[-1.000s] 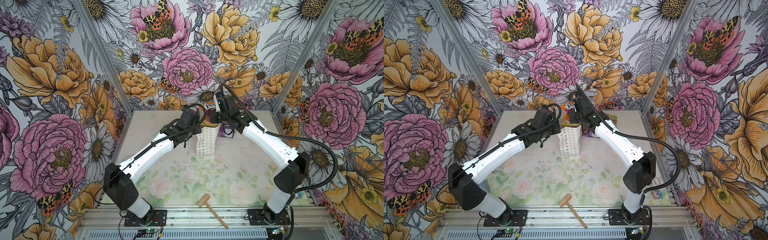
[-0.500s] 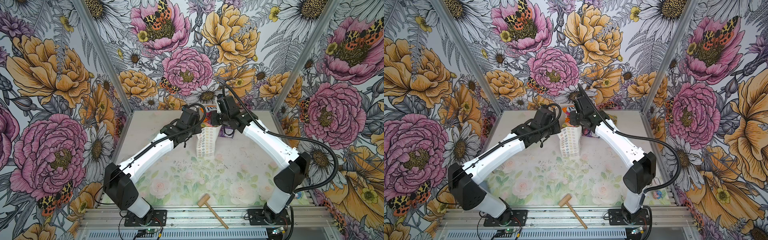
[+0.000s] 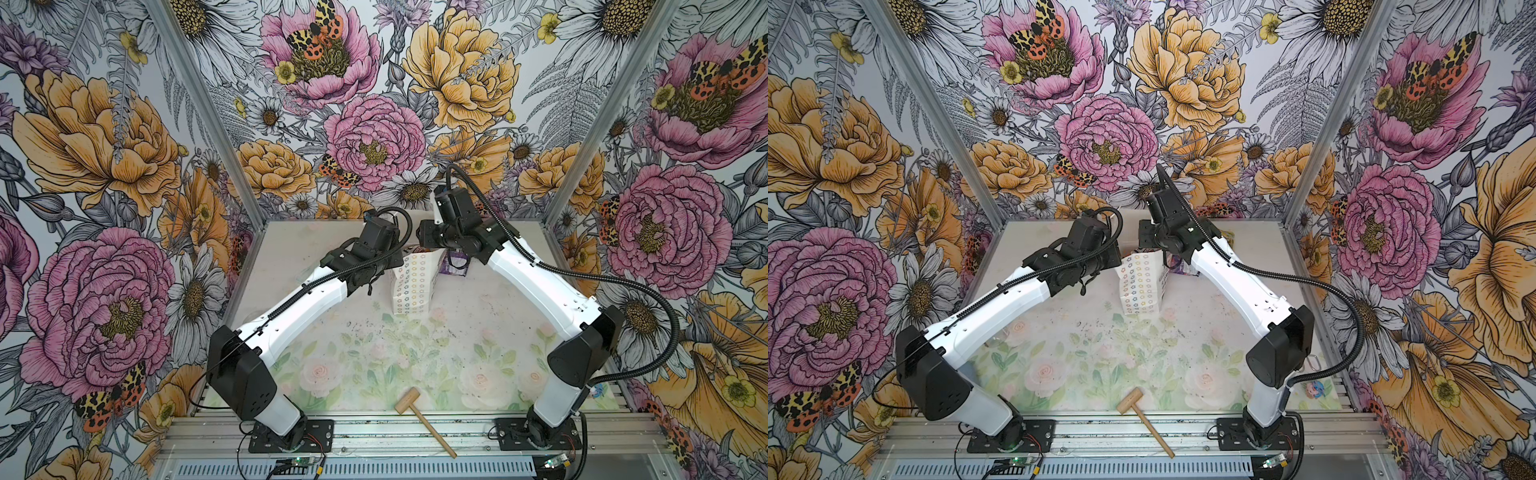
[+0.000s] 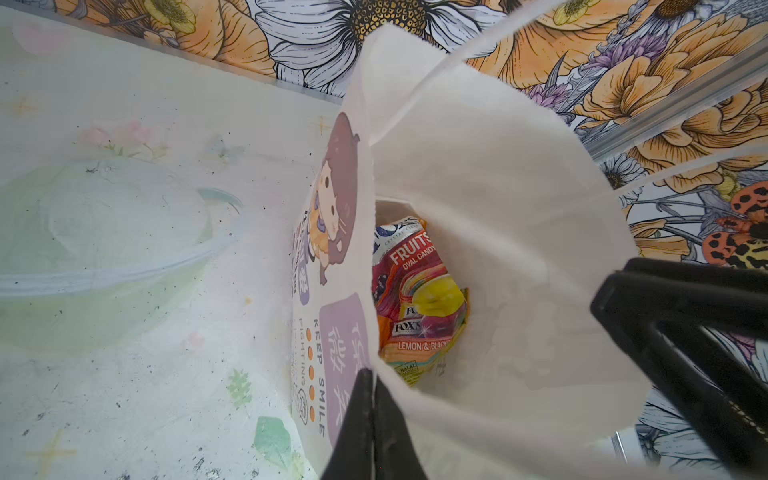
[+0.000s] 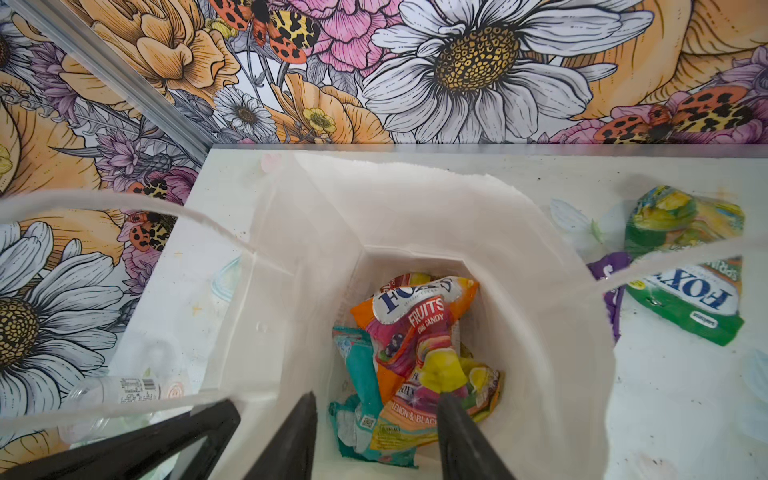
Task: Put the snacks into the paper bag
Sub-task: 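Lower the orange packet into the bag and open the right gripper, then raise the right gripper out of the bag toward the purple packet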
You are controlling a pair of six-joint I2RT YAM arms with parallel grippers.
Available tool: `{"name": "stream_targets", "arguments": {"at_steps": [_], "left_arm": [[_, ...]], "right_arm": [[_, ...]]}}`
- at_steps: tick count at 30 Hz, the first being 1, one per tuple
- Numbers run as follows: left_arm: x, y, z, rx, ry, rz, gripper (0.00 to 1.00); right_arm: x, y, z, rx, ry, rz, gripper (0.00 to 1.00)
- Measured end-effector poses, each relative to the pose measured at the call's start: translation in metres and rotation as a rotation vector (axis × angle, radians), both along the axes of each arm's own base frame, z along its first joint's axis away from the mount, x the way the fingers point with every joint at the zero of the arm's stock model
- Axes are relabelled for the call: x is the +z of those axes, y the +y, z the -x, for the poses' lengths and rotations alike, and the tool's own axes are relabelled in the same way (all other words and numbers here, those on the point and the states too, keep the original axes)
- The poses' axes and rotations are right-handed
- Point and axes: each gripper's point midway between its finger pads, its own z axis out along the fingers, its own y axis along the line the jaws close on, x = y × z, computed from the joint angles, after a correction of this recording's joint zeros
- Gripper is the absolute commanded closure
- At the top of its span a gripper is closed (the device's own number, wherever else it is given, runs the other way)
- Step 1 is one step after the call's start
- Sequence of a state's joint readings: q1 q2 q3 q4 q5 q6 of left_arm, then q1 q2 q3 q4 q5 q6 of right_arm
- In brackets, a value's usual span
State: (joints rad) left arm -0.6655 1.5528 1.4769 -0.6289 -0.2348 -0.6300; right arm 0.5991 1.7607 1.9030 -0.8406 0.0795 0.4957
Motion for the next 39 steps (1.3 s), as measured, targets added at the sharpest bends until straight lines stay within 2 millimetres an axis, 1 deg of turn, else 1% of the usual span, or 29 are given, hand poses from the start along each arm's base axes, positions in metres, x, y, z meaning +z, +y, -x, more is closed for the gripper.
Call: {"name": "stream_targets", "arguments": {"at_steps": [7, 9, 12, 15, 18, 20, 21, 22, 25, 27, 29, 30, 32, 34, 37, 39], "left_arm": [[0.000, 0.000, 0.000, 0.000, 0.000, 0.000, 1.00], [0.000, 0.000, 0.000, -0.001, 0.000, 0.000, 1.00], [0.000, 0.000, 0.000, -0.001, 0.000, 0.000, 1.00], [0.000, 0.000, 0.000, -0.001, 0.000, 0.000, 1.00], [0.000, 0.000, 0.000, -0.001, 0.000, 0.000, 1.00], [0.000, 0.000, 0.000, -0.001, 0.000, 0.000, 1.00], [0.000, 0.000, 0.000, -0.001, 0.000, 0.000, 1.00], [0.000, 0.000, 0.000, -0.001, 0.000, 0.000, 1.00], [0.000, 0.000, 0.000, -0.001, 0.000, 0.000, 1.00], [0.000, 0.000, 0.000, -0.001, 0.000, 0.000, 1.00], [0.000, 0.000, 0.000, -0.001, 0.000, 0.000, 1.00], [0.000, 0.000, 0.000, -0.001, 0.000, 0.000, 1.00], [0.000, 0.000, 0.000, -0.001, 0.000, 0.000, 1.00], [0.000, 0.000, 0.000, -0.001, 0.000, 0.000, 1.00], [0.000, 0.000, 0.000, -0.001, 0.000, 0.000, 1.00], [0.000, 0.000, 0.000, -0.001, 0.000, 0.000, 1.00]], "right_arm": [[0.025, 0.007, 0.005, 0.072, -0.053, -0.020, 0.38], [0.035, 0.005, 0.009, 0.086, -0.074, -0.021, 0.36], [0.057, -0.003, 0.019, 0.100, -0.122, -0.025, 0.34], [0.087, -0.020, 0.030, 0.092, -0.186, -0.041, 0.31], [0.117, -0.046, 0.037, 0.056, -0.253, -0.061, 0.26], [0.134, -0.073, 0.038, 0.006, -0.295, -0.066, 0.23], [0.139, -0.084, 0.038, -0.019, -0.308, -0.067, 0.21], [0.145, -0.099, 0.037, -0.054, -0.323, -0.067, 0.19], [0.152, -0.136, 0.029, -0.151, -0.341, -0.062, 0.15], [0.147, -0.159, 0.022, -0.211, -0.330, -0.058, 0.14], [0.133, -0.180, 0.012, -0.270, -0.292, -0.057, 0.13], [0.127, -0.187, 0.008, -0.290, -0.274, -0.058, 0.12], [0.105, -0.201, -0.004, -0.329, -0.216, -0.063, 0.11], [0.080, -0.210, -0.016, -0.359, -0.147, -0.066, 0.10], [0.039, -0.217, -0.034, -0.383, -0.042, -0.068, 0.04], [0.013, -0.218, -0.046, -0.385, 0.024, -0.070, 0.01]]}}
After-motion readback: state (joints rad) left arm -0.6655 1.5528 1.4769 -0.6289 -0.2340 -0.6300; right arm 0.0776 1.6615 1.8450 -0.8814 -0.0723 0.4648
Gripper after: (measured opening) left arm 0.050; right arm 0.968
